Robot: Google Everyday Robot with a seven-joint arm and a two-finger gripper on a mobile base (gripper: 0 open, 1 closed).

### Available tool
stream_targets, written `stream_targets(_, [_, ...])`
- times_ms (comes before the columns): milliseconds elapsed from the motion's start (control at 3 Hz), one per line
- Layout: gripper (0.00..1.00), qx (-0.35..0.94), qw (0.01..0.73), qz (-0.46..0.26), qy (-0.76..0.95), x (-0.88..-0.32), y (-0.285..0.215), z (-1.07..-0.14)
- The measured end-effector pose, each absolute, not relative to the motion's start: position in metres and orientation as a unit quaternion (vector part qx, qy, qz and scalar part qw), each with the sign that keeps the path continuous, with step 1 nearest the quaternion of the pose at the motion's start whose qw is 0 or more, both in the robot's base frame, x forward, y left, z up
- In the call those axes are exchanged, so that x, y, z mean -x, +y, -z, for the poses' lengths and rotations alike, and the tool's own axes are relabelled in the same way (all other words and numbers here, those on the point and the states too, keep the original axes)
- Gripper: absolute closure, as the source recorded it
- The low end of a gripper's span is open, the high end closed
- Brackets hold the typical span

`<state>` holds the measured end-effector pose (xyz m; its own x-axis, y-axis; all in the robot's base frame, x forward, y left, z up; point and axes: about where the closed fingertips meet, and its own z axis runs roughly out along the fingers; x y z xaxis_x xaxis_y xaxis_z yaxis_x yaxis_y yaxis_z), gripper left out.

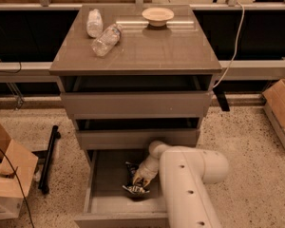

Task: Pick blue chip bag from bottom drawer and place on counter

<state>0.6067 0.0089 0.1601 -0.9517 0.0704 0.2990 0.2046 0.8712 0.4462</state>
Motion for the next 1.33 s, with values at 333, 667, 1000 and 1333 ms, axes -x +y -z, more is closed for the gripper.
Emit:
stream_targets(333, [1.0, 0.085, 0.075, 0.233, -0.966, -0.627, -0.036, -0.222])
stream_targets(667, [1.0, 0.11, 0.029, 0.207, -0.972, -0.627, -0.085, -0.289])
stream_targets(1000, [1.0, 0.112, 0.045, 0.201, -0.972, -0.577, -0.119, -0.351])
stream_targets(1333, [1.0, 0.084, 0.107, 0.21, -0.968, -0.486, -0.17, -0.395])
